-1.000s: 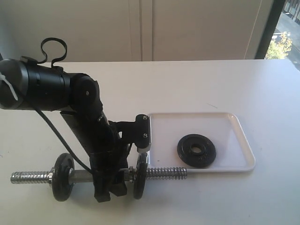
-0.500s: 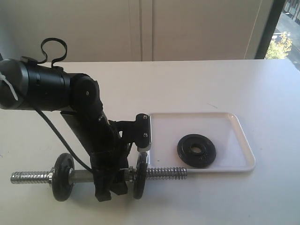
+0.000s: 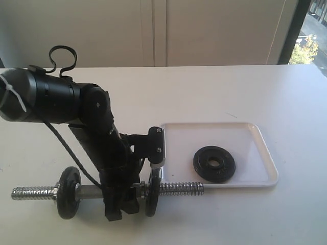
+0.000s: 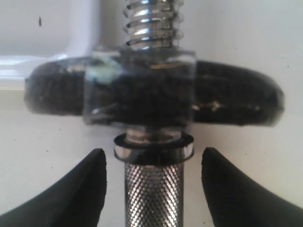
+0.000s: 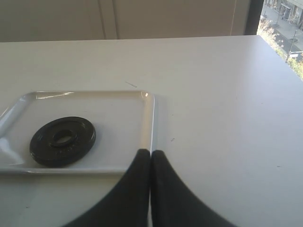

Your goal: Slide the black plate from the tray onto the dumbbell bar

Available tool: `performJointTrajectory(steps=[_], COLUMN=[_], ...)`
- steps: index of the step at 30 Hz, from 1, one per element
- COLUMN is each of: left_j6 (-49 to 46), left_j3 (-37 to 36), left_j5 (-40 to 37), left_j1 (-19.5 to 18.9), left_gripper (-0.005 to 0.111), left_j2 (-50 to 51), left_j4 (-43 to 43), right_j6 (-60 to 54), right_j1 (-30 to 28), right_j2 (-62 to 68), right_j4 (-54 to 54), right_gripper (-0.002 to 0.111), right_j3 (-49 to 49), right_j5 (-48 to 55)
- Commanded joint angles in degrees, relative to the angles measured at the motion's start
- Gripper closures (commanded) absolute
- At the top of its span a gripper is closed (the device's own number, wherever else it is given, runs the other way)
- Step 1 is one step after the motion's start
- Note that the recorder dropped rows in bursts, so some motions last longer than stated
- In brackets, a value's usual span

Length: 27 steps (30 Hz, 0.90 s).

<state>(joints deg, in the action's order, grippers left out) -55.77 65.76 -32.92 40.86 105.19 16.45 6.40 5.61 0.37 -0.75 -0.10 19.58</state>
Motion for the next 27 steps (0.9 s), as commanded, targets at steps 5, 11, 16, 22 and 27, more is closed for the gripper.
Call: performJointTrajectory(steps=[5, 11, 16, 22, 27], left_j6=[-0.18, 0.00, 3.58, 5.05, 5.05], left_j3=[0.06, 0.06, 0.19, 0.81, 0.91], left_j5=[-0.47, -1.49, -1.37, -1.37, -1.14], left_j1=[0.48, 0.48, 0.48, 0.48, 0.38], left_gripper=[0.053, 0.088, 0.107, 0.107, 0.107], left_j2=[0.02, 0.02, -0.10, -2.28, -4.03], left_j4=[0.66, 0.66, 0.66, -0.45, -1.24], right_j6=[-0.12, -0.12, -0.12, -0.12, -0.12], right_j1=[0.11, 0.11, 0.11, 0.11, 0.11], right_j2=[-0.37, -0.37, -0.37, -0.37, -0.37], right_j4=[-0.12, -0.12, -0.12, -0.12, -0.12], right_gripper=[0.108, 0.108, 0.108, 0.108, 0.108], right_j3=[0.10, 0.10, 0.10, 0.10, 0.10], right_j5=[-0.36, -0.36, -0.36, -0.36, -0.36])
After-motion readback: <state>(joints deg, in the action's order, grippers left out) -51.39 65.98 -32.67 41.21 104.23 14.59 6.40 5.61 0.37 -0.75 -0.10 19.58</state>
